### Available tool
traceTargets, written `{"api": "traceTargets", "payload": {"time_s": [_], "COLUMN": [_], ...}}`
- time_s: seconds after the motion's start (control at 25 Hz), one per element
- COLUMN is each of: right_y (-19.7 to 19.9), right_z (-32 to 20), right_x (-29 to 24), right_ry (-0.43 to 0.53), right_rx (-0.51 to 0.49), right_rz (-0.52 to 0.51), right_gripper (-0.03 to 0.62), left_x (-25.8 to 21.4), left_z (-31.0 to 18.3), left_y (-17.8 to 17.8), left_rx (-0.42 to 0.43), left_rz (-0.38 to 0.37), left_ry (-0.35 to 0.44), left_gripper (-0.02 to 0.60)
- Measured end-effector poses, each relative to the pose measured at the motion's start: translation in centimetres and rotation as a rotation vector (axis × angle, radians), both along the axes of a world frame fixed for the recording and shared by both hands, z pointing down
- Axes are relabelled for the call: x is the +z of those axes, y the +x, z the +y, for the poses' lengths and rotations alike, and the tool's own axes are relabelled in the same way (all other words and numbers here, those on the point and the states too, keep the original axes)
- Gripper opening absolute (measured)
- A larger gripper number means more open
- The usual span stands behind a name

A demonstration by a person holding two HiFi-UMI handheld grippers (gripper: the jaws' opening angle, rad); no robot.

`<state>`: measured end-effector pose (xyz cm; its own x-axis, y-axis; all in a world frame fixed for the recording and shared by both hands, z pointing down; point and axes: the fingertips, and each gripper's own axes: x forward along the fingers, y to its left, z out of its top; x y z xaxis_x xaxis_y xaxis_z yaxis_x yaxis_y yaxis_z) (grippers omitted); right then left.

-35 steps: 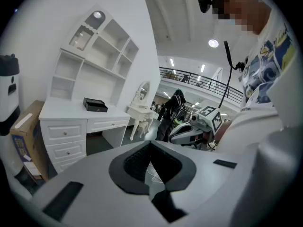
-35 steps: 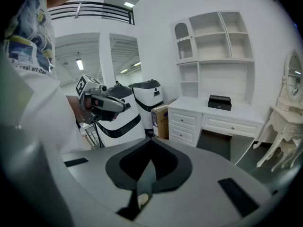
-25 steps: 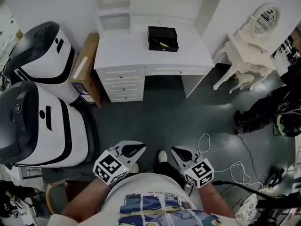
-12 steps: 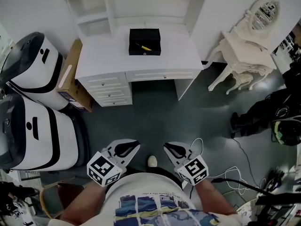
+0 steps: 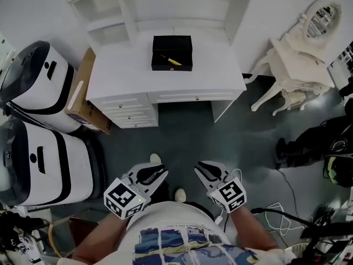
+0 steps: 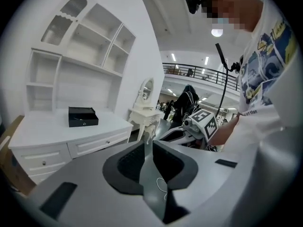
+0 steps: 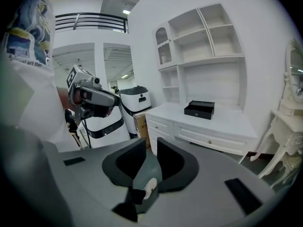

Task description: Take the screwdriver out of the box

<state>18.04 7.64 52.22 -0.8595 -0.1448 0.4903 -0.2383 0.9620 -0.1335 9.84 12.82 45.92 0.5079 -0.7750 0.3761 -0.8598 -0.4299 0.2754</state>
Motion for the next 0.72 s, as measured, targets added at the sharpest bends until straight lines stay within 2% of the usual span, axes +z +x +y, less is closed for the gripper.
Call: {"api": "traceTargets", "payload": {"time_s": [0.16, 0.36, 0.56, 0.72], "right_y": [-3.4, -9.1, -14.2, -18.0], "right_z": [-4.8, -11.5, -18.2, -22.9], "right_x": [0.4, -0.7, -0.6, 0.0], "right_ry": [0.016, 0.058, 0.093, 0.105], "right_rx": [0.029, 0.040, 0.059, 0.041], "right_rz": [0.036, 0.077, 0.093, 0.108], "right_gripper": [0.083, 0.083, 0.083, 0.081], "left_x": [1.0, 0.0, -0.6, -0.6], "left_z": [-4.0, -9.8, -13.4, -14.5], "left_y": [-4.1, -9.9, -14.9, -18.3], "left_rx": [0.004, 0.023, 0.043, -0.017], "left_rz": [0.019, 0.033, 0.007, 0.049], "left_ry": [0.009, 0.038, 0.073, 0.052], "left_gripper": [0.064, 0.064, 0.048, 0.013]}}
